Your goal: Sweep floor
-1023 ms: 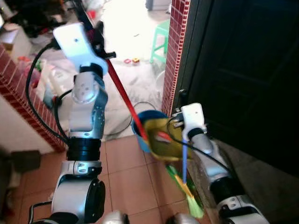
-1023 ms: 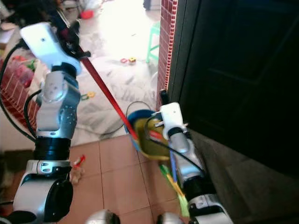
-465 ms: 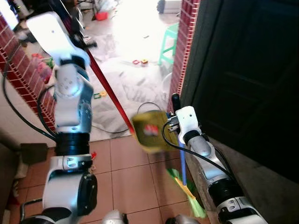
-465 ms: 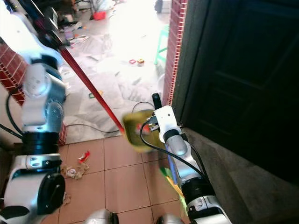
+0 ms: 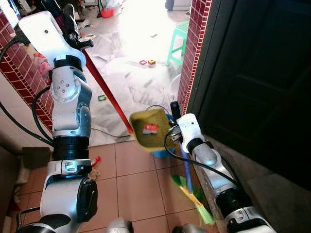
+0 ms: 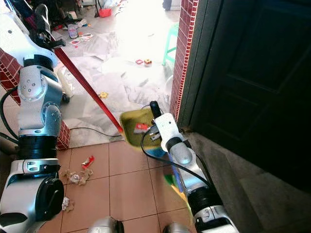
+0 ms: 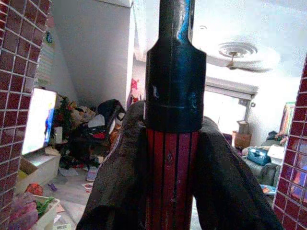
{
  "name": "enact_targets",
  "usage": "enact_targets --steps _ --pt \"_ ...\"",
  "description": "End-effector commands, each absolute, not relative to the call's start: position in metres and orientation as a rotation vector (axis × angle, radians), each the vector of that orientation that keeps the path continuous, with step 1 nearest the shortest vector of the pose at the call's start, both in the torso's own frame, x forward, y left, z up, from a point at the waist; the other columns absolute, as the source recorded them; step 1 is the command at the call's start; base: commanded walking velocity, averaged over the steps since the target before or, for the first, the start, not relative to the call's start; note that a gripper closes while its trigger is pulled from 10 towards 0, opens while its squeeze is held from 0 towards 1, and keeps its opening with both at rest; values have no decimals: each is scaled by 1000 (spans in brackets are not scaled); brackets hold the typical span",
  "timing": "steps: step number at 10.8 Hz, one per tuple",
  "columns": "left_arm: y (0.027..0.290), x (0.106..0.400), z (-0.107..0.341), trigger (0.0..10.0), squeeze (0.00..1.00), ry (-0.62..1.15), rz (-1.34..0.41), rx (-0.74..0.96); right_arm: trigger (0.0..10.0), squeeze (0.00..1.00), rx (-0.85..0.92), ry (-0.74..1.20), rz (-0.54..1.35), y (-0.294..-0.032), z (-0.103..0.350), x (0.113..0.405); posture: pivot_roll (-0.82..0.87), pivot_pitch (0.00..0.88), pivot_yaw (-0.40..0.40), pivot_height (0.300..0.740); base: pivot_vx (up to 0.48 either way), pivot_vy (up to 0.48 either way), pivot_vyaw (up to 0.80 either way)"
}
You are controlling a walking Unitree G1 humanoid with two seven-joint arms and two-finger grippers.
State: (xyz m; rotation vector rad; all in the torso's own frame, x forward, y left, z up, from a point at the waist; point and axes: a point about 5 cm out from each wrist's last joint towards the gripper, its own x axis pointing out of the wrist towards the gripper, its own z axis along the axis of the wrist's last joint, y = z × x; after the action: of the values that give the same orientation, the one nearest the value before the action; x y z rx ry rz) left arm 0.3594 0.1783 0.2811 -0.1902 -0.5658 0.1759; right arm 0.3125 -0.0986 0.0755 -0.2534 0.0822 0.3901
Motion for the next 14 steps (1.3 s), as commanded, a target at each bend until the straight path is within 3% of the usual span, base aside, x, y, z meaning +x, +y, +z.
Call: enact_targets --steps 1,10,14 --pt "178 353 313 10000 0 -711 163 -198 10000 0 -250 32 402 -95 86 315 -123 0 29 740 307 0 0" --pt "176 356 309 10000 0 -708 150 -185 10000 0 -243 24 405 -95 86 314 -122 0 32 740 461 0 0" --pt "174 356 307 10000 0 -716 149 -150 10000 0 -249 32 407 -95 84 313 -122 0 33 740 0 0 0"
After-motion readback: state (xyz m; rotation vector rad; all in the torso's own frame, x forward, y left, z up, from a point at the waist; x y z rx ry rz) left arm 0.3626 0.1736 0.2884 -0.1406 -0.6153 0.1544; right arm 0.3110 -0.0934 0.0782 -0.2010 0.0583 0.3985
